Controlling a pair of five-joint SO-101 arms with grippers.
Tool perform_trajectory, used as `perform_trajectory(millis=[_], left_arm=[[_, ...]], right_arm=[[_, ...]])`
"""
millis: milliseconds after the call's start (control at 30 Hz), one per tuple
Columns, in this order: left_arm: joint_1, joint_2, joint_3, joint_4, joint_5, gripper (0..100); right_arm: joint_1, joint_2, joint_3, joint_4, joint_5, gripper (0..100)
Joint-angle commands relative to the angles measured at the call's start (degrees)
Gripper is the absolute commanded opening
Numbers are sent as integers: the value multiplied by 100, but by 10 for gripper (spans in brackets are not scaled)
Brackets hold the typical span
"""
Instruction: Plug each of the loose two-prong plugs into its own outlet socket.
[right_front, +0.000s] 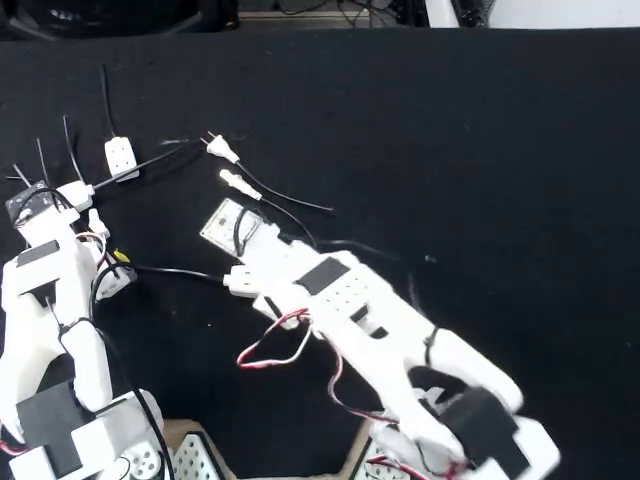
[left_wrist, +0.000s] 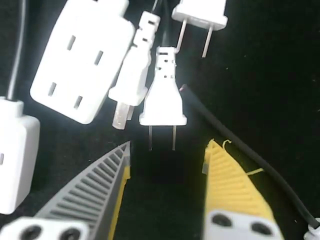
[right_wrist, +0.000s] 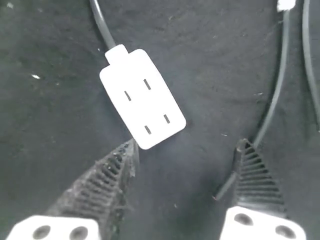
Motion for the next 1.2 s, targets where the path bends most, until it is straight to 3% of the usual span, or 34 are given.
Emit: perform_trajectory(millis=[0, 133, 267, 633, 933, 1167], left_arm=[[-40, -193, -57, -9, 44, 238], [-40, -193, -57, -18, 44, 238], [-31, -193, -48, -9, 44, 238], [-31, -193, 75, -44, 44, 238], [-31, -193, 84, -44, 44, 238], [-31, -202, 84, -44, 44, 238]], right_arm=[[185, -866, -549, 686, -255, 300], [782, -1121, -664, 492, -1134, 300], [1046, -848, -1086, 105, -1213, 299], [193, 2387, -2299, -2365, -1187, 299], [316, 4514, -4426, -2514, -1169, 299], [571, 5226, -5042, -2505, -1160, 299]])
